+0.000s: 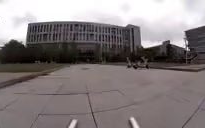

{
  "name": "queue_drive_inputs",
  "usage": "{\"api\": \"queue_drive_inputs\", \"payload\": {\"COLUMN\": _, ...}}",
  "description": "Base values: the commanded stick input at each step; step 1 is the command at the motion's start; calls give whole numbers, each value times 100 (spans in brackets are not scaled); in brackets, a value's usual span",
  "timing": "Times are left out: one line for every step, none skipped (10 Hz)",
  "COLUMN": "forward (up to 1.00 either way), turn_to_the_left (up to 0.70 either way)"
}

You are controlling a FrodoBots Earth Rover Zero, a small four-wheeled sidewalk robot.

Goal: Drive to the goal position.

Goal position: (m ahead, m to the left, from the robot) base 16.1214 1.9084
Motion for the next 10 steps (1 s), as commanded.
{"api": "queue_drive_inputs", "payload": {"forward": 100, "turn_to_the_left": 0}}
{"api": "queue_drive_inputs", "payload": {"forward": 100, "turn_to_the_left": 0}}
{"api": "queue_drive_inputs", "payload": {"forward": 100, "turn_to_the_left": 0}}
{"api": "queue_drive_inputs", "payload": {"forward": 100, "turn_to_the_left": 0}}
{"api": "queue_drive_inputs", "payload": {"forward": 100, "turn_to_the_left": 0}}
{"api": "queue_drive_inputs", "payload": {"forward": 100, "turn_to_the_left": 0}}
{"api": "queue_drive_inputs", "payload": {"forward": 100, "turn_to_the_left": 0}}
{"api": "queue_drive_inputs", "payload": {"forward": 100, "turn_to_the_left": 0}}
{"api": "queue_drive_inputs", "payload": {"forward": 100, "turn_to_the_left": 0}}
{"api": "queue_drive_inputs", "payload": {"forward": 100, "turn_to_the_left": 0}}
